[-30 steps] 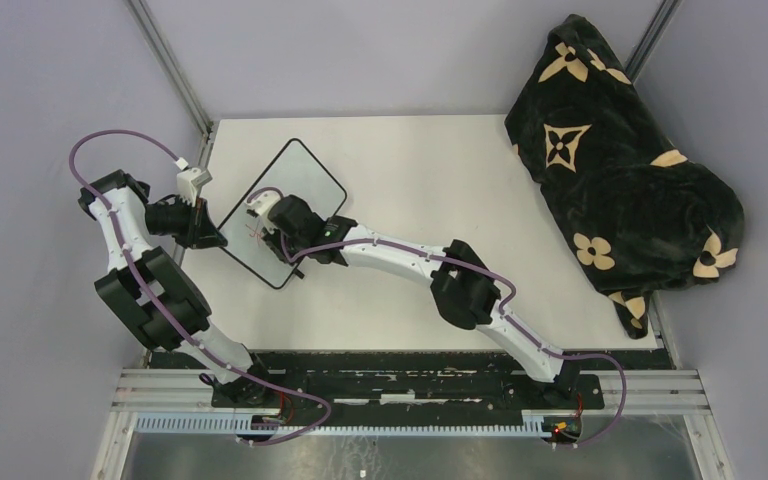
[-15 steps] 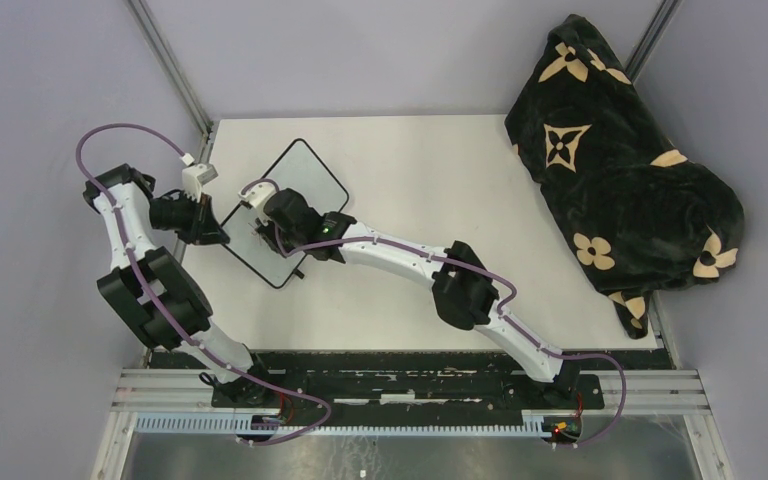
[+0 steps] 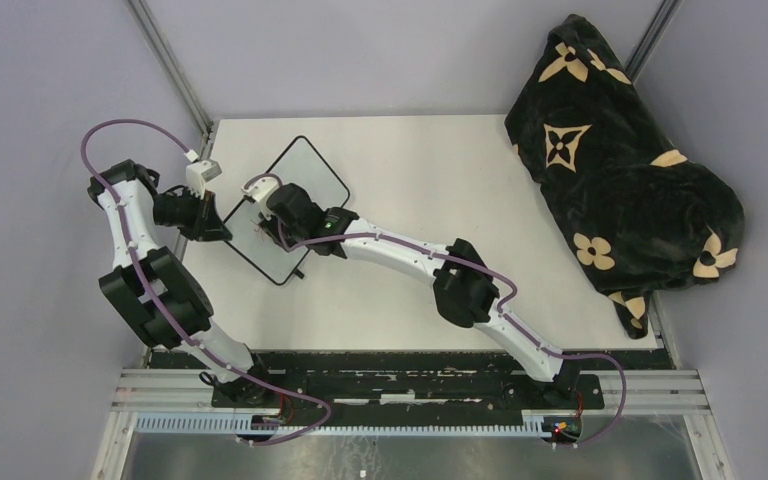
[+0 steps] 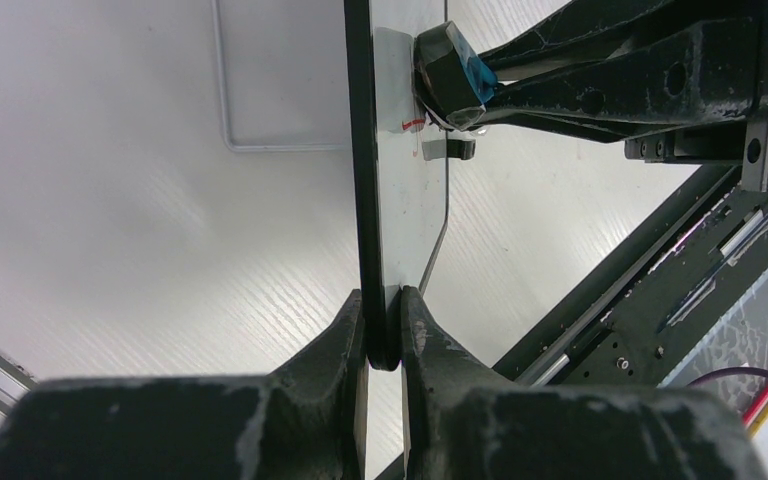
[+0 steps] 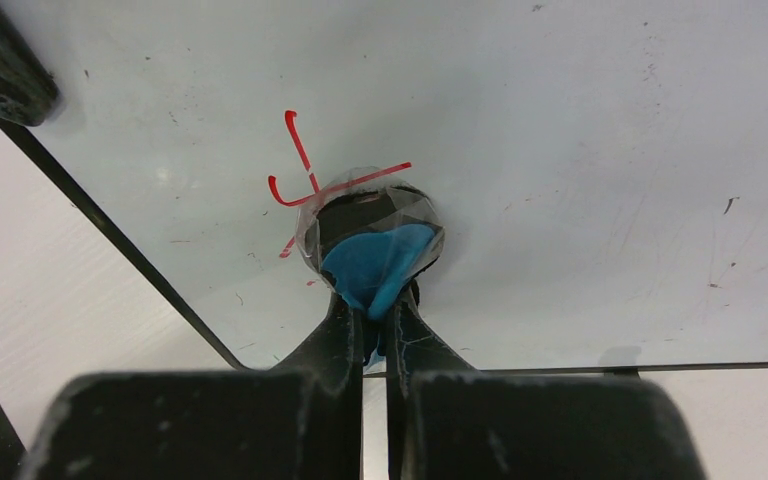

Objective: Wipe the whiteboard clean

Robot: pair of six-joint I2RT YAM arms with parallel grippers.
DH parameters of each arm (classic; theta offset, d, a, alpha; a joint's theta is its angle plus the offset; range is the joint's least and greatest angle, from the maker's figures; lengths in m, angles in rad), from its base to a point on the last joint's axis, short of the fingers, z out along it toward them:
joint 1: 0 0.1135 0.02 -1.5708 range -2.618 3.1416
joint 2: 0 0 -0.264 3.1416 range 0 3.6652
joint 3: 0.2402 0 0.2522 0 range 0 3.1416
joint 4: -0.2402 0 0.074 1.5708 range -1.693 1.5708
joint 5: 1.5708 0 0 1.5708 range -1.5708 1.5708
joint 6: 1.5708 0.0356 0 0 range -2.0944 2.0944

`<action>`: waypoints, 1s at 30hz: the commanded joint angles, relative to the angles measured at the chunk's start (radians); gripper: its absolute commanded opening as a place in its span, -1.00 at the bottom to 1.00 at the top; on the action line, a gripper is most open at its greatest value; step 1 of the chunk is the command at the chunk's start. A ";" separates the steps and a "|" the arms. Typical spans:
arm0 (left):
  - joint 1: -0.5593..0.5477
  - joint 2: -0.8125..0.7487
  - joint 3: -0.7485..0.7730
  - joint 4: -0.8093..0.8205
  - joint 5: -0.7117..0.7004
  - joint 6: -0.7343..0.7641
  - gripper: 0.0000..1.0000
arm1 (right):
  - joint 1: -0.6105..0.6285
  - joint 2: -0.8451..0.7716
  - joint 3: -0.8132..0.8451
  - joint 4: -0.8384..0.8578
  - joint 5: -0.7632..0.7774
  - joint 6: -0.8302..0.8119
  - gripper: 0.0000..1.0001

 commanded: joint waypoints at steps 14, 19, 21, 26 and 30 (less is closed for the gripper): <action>-0.020 0.009 0.006 -0.047 -0.059 0.022 -0.94 | 0.069 -0.033 0.023 0.147 -0.078 0.047 -0.99; -0.024 0.007 -0.001 -0.047 -0.054 0.020 -0.94 | 0.069 -0.023 0.017 0.149 -0.064 0.044 -0.99; -0.025 0.004 -0.004 -0.047 -0.054 0.020 -0.94 | 0.068 -0.026 0.011 0.149 -0.068 0.046 -0.99; -0.026 0.002 -0.007 -0.047 -0.054 0.020 -0.94 | 0.078 -0.028 0.021 0.155 -0.093 0.055 -0.99; -0.025 -0.001 -0.011 -0.047 -0.051 0.021 -0.94 | 0.091 -0.025 0.018 0.161 -0.106 0.057 -0.99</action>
